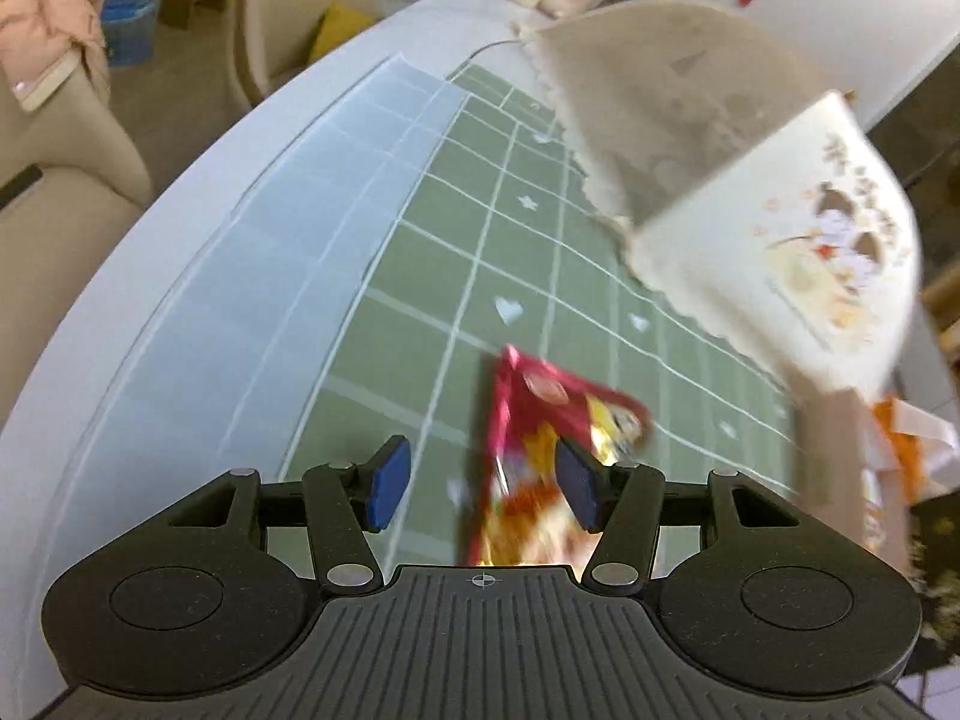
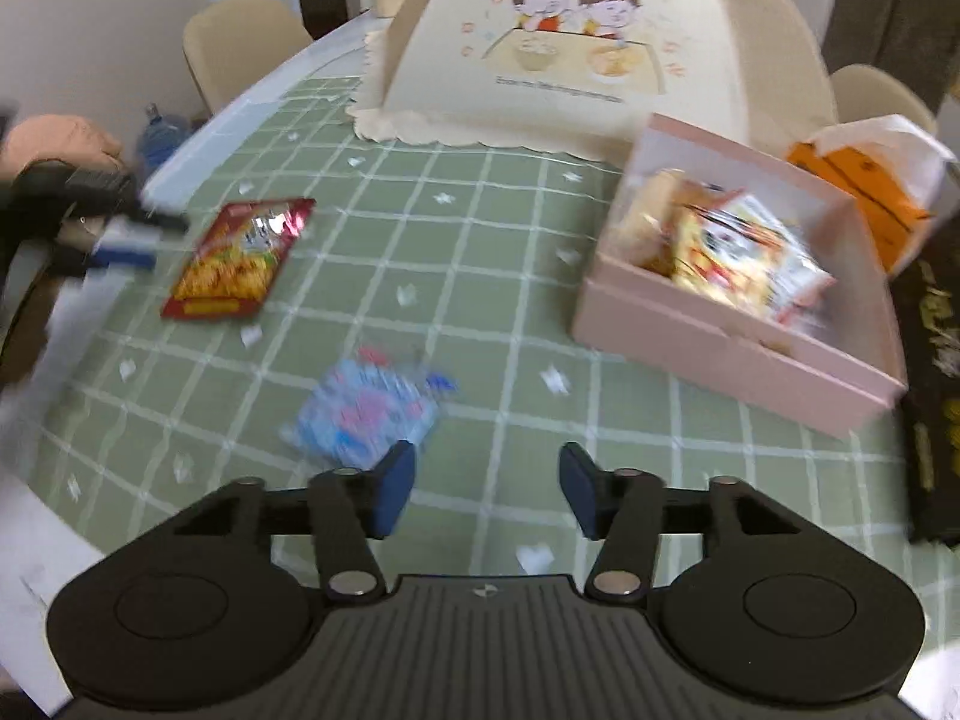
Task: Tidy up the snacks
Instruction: 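Lift the red chicken snack bag with the right gripper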
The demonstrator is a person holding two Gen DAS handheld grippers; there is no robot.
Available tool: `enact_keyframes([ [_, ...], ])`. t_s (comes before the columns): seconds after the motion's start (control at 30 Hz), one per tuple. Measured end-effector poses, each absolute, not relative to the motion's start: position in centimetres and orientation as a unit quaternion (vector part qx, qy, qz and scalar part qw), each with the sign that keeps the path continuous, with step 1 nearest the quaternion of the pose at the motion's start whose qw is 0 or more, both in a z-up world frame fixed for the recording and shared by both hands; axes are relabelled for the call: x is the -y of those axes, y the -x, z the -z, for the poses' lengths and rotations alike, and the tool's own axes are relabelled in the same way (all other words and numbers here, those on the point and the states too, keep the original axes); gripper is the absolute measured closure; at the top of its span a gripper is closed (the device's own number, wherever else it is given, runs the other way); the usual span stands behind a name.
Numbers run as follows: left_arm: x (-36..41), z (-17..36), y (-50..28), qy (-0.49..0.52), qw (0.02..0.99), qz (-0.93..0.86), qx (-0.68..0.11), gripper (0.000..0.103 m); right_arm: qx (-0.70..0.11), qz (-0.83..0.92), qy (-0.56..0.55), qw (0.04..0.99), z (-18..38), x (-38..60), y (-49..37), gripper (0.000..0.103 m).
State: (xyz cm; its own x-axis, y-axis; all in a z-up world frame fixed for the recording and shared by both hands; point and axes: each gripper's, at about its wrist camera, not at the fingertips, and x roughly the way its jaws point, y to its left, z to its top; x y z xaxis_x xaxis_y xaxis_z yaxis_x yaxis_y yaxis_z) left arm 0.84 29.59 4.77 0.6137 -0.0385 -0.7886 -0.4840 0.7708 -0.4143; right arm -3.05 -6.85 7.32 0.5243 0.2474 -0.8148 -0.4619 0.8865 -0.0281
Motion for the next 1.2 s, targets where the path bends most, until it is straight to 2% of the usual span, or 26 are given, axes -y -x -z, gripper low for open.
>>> enact_keyframes([
  [0.23,-23.8,-4.0,-5.9,0.225,0.861,-0.073,-0.45,0.044,-0.452,-0.203,0.145,0.856,-6.0,8.3,5.2,0.044],
  [0.53,-13.9,-3.8,-1.8,0.096,0.872,0.069,-0.475,0.044,-0.474,-0.22,0.095,0.847,-5.2,7.3,2.2,0.043],
  [0.63,-14.7,-4.1,-0.3,0.15,0.86,0.073,-0.482,0.05,-0.459,-0.25,0.087,0.848,-5.8,6.2,1.6,0.042],
  [0.7,-16.1,-4.6,1.1,0.191,0.859,0.04,-0.473,0.05,-0.43,-0.27,0.107,0.855,-6.5,4.6,0.9,0.037],
  [0.77,-17.0,-5.1,2.9,0.217,0.858,0.013,-0.465,0.051,-0.394,-0.288,0.12,0.864,-6.9,2.9,0.0,0.026],
  [0.83,-17.8,-5.4,5.4,0.244,0.852,0.003,-0.463,0.051,-0.375,-0.307,0.115,0.867,-6.5,1.4,-2.0,0.023],
  [0.97,-18.4,-4.9,8.4,0.276,0.841,-0.005,-0.466,0.051,-0.43,-0.308,0.047,0.847,-3.9,-0.4,-7.4,0.023],
  [1.1,-19.6,-4.9,8.1,0.29,0.85,-0.009,-0.439,0.051,-0.463,-0.299,-0.019,0.834,-2.8,-0.3,-9.0,0.024],
  [1.2,-19.9,-5.0,5.6,0.291,0.856,0.007,-0.427,0.057,-0.475,-0.298,-0.039,0.827,-3.1,0.9,-8.5,0.024],
])
